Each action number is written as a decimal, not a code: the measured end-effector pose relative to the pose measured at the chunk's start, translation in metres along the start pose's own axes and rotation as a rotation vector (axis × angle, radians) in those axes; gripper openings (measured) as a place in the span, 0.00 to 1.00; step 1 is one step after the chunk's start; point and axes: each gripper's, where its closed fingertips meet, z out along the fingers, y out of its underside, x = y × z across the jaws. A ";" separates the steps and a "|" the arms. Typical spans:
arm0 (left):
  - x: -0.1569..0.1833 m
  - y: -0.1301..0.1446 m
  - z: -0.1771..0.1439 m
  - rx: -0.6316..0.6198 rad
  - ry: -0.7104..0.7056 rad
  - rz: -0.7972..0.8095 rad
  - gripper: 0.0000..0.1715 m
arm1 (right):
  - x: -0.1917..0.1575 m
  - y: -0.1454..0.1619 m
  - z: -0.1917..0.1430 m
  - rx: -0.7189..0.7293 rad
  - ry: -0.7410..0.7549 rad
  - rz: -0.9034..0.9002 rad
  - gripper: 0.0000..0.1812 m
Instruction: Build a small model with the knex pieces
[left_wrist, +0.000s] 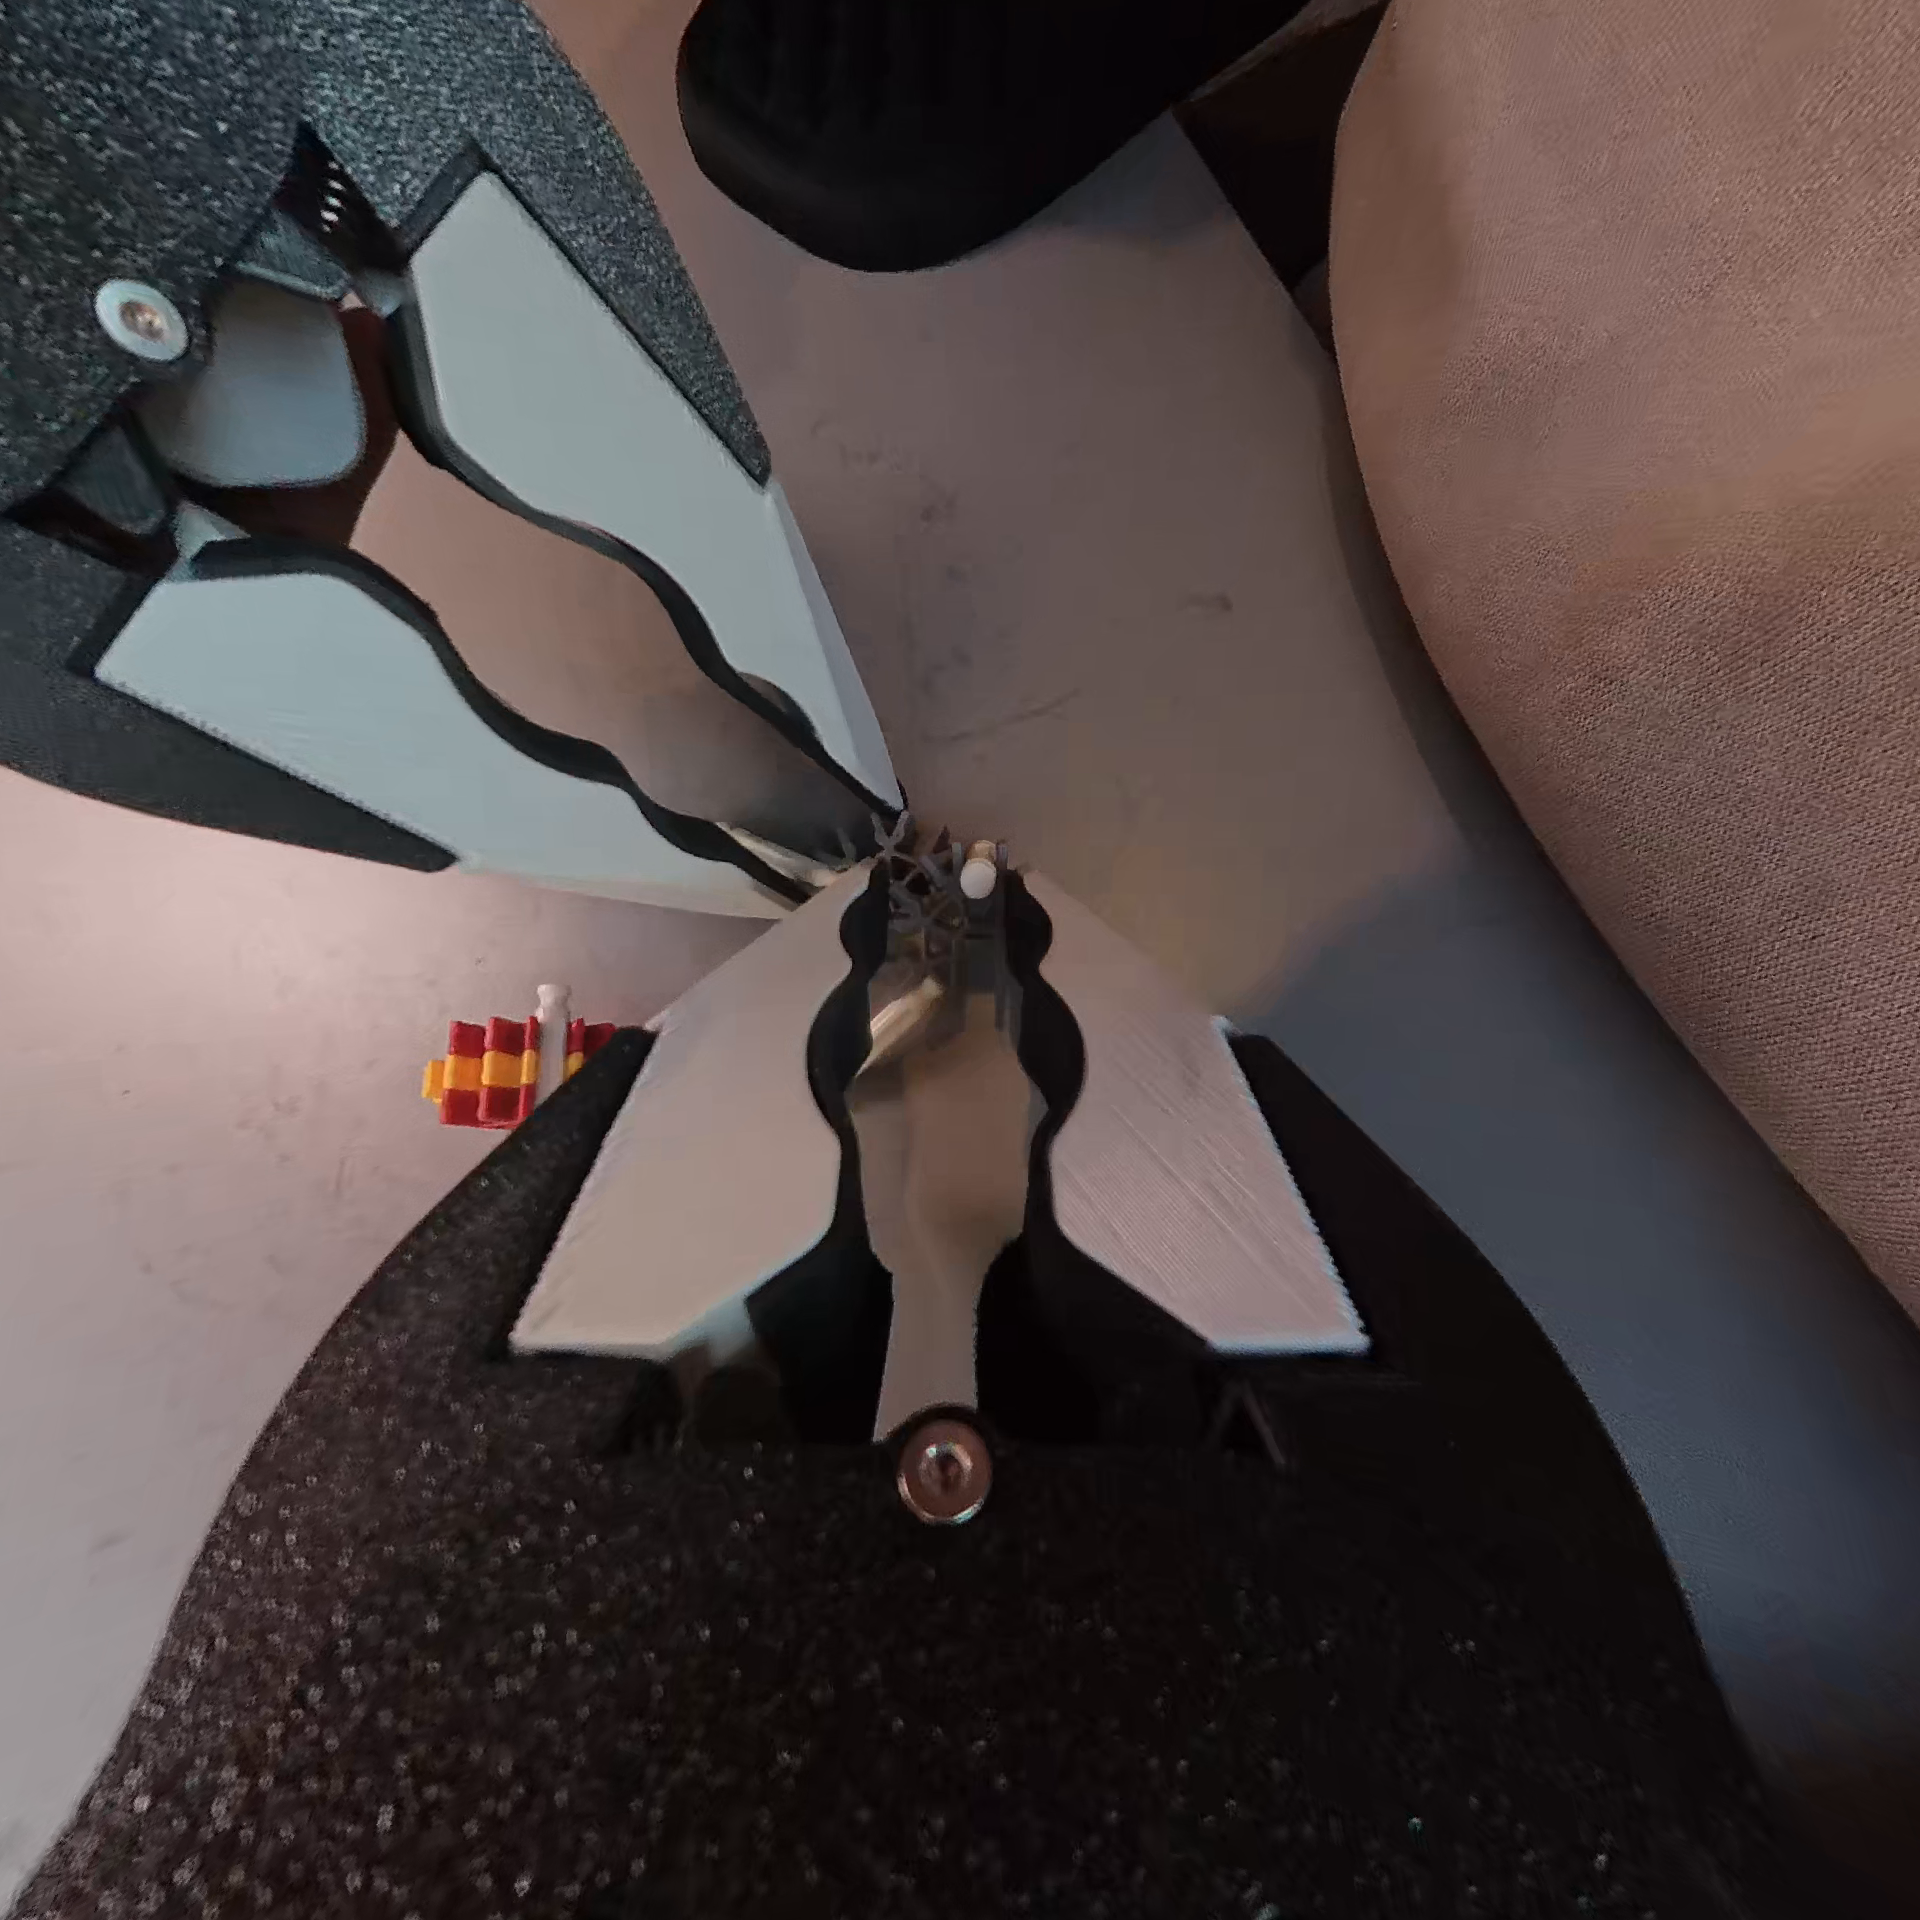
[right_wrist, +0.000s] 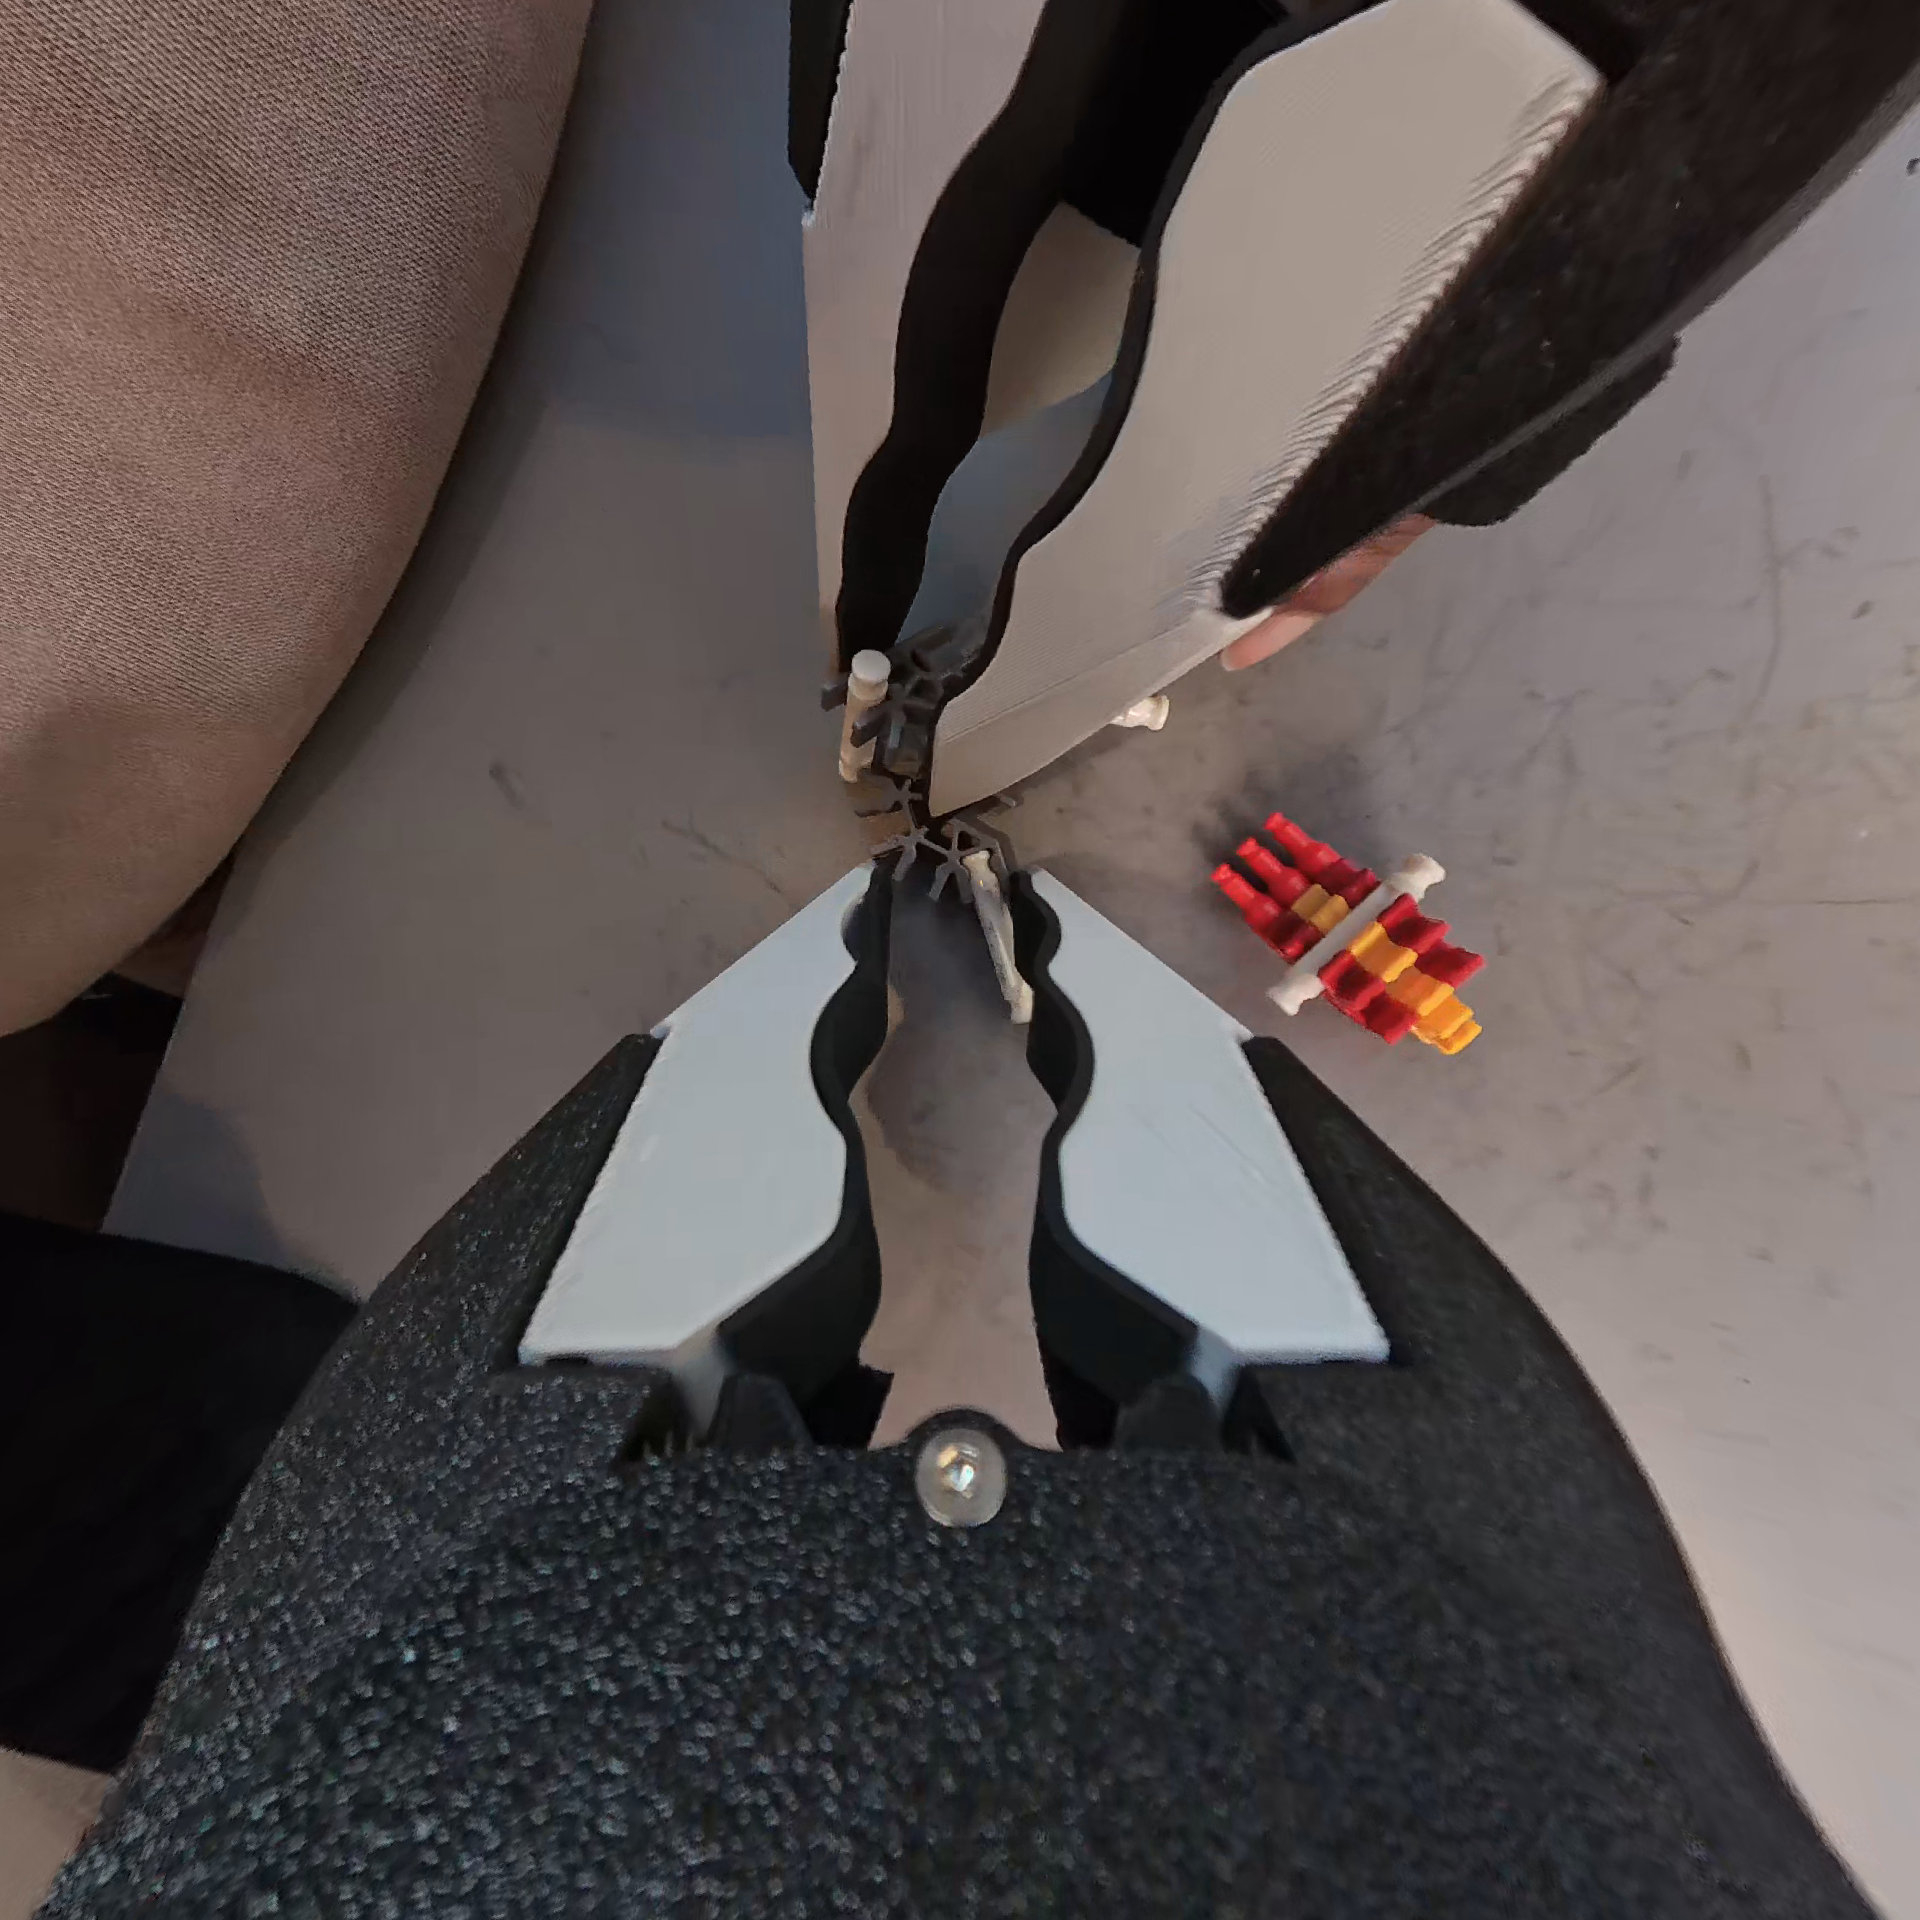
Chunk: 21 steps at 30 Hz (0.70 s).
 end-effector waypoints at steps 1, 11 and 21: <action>0.000 0.000 0.000 0.001 0.001 -0.007 0.13 | 0.000 0.000 0.000 0.008 0.018 0.003 0.11; -0.006 0.002 -0.001 -0.026 -0.035 -0.014 0.13 | -0.004 0.005 -0.004 0.088 0.248 0.181 0.33; -0.006 0.009 -0.002 -0.063 -0.036 -0.007 0.19 | -0.002 0.022 -0.020 0.177 0.462 0.394 0.14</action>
